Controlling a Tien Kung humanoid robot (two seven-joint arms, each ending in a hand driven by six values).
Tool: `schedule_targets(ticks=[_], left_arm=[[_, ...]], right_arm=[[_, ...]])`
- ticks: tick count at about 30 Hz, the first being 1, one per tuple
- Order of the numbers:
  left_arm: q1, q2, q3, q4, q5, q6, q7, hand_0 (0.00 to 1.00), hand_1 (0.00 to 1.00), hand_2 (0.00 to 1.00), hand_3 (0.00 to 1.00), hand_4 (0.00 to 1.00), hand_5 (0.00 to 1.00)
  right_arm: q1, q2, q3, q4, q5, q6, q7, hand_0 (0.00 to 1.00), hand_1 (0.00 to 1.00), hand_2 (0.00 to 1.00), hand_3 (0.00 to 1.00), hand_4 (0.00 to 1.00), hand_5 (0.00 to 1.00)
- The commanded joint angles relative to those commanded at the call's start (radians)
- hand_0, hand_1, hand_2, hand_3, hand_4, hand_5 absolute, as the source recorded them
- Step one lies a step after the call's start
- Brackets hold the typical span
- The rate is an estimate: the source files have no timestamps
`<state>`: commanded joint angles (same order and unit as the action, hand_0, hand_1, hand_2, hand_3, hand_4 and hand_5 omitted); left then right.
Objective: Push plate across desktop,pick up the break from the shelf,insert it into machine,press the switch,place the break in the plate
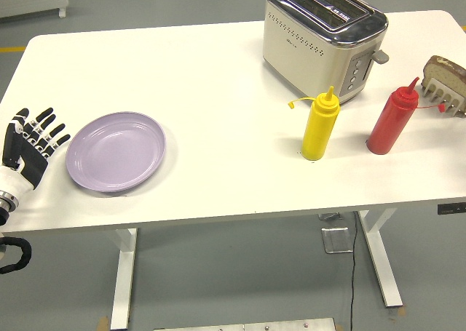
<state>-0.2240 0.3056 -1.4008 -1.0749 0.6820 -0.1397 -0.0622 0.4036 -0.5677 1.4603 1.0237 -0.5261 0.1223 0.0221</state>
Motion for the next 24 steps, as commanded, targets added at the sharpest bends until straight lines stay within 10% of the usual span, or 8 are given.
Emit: schedule_targets(ticks=[15, 16, 24], left_arm=[[-0.032, -0.019, 0.085, 0.01, -0.015, 0.003, -0.004, 0.864, 0.923, 0.982, 0.858, 0.611, 0.998], [-0.035, -0.021, 0.089, 0.01, -0.016, 0.003, -0.004, 0.861, 0.922, 0.983, 0.858, 0.608, 0.998], [-0.056, -0.039, 0.122, 0.009, -0.026, 0.007, -0.002, 0.862, 0.922, 0.982, 0.859, 0.606, 0.998]], right_arm=[[0.007, -0.01, -0.087, 0.025, -0.271, -0.064, 0.126, 0.858, 0.797, 0.773, 0.757, 0.478, 0.402], [0.009, -0.012, -0.096, 0.026, -0.304, -0.074, 0.14, 0.89, 0.825, 0.805, 0.806, 0.623, 0.279], [0.026, -0.023, -0.15, 0.017, -0.59, -0.142, 0.195, 0.918, 0.845, 0.834, 0.843, 0.681, 0.201]])
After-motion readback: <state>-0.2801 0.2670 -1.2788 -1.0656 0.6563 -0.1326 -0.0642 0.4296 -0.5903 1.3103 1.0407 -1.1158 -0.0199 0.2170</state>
